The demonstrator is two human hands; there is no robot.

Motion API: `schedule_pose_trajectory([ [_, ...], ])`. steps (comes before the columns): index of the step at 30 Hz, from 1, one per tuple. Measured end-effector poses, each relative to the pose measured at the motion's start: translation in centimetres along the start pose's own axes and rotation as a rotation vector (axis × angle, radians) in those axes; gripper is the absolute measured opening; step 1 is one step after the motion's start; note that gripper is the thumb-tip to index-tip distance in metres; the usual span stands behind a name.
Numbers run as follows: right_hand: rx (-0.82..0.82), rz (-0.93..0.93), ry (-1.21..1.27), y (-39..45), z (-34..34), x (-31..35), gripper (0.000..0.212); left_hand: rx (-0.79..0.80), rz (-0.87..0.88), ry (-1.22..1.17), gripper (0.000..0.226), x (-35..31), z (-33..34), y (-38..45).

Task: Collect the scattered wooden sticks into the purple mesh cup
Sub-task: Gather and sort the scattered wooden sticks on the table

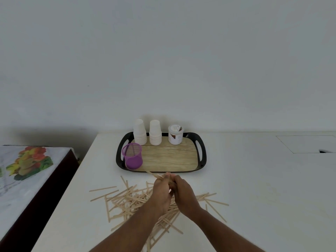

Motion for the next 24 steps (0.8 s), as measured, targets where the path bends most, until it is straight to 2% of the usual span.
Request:
schedule_pose_trajectory([
  [3,0.041,-0.043,-0.012,0.5,0.3,-0.2,0.034,-0.027,-0.022,-0.031,0.038,0.1,-0.6,0.8],
  [7,0.052,-0.065,-0.086,0.9,0.4,-0.6,0.015,-0.053,-0.094,-0.169,0.032,-0.4,-1.1,1.4],
  [11,0.031,-0.060,-0.082,0.8,-0.2,-1.0,0.015,-0.064,-0.118,-0.287,0.030,-1.0,-1.7,1.9],
  [15,0.043,0.028,-0.049,0.5,-1.0,-2.2,0.007,-0.113,-0.123,-0.325,0.030,-1.4,-2.6,2.4],
  [20,0.066,0.138,0.013,-0.3,-2.1,-4.0,0.017,-0.212,-0.015,-0.344,0.030,-2.7,-4.4,3.4],
  [24,-0.021,0.249,0.158,-0.2,-3.2,-4.0,0.021,-0.257,0.052,-0.350,0.028,-3.8,-6.0,3.8],
])
Point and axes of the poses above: each hand's wrist, its own y-axis towards the middle knuckle, its own z-axis out of the palm, x = y × z, the point moved 3 cm from there along y, towards the middle knuckle, and after that the axes turned 1 degree about z, right-handed, at the moved point
